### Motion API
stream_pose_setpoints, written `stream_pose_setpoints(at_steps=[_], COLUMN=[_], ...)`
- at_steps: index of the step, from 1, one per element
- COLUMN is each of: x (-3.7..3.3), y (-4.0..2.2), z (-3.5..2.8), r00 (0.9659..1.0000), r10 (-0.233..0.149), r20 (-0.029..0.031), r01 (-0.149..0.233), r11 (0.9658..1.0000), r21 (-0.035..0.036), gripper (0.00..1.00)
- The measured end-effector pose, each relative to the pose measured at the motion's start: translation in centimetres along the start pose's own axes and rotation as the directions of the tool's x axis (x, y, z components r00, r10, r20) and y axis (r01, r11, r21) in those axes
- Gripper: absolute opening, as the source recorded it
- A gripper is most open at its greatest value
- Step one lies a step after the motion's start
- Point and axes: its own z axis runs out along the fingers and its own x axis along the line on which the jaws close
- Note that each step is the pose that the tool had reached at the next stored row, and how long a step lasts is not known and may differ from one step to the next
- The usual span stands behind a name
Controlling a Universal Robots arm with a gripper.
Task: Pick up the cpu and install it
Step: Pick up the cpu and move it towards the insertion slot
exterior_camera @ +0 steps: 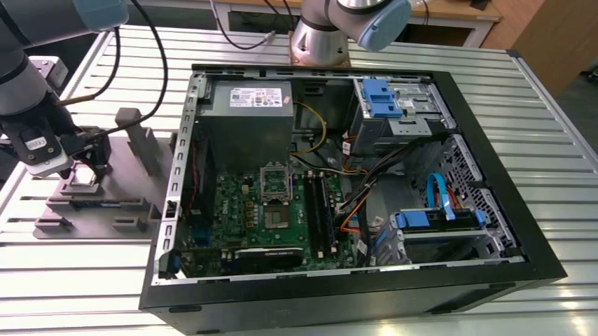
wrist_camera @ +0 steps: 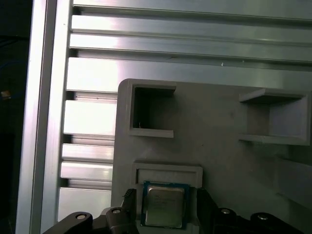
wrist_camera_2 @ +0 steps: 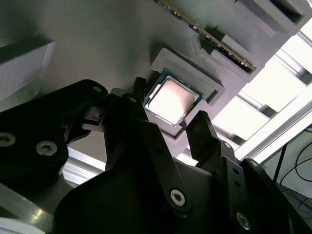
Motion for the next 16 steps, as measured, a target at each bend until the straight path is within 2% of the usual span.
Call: stream_pose_setpoints(at_steps=[16], x=[0.0], y=[-0.02], z=[0.46], r00=[1.0], r10=[0.0], r20=[0.0], r01=[0.0], r11=[1.0], r21=[0.0007], gripper=[0.61])
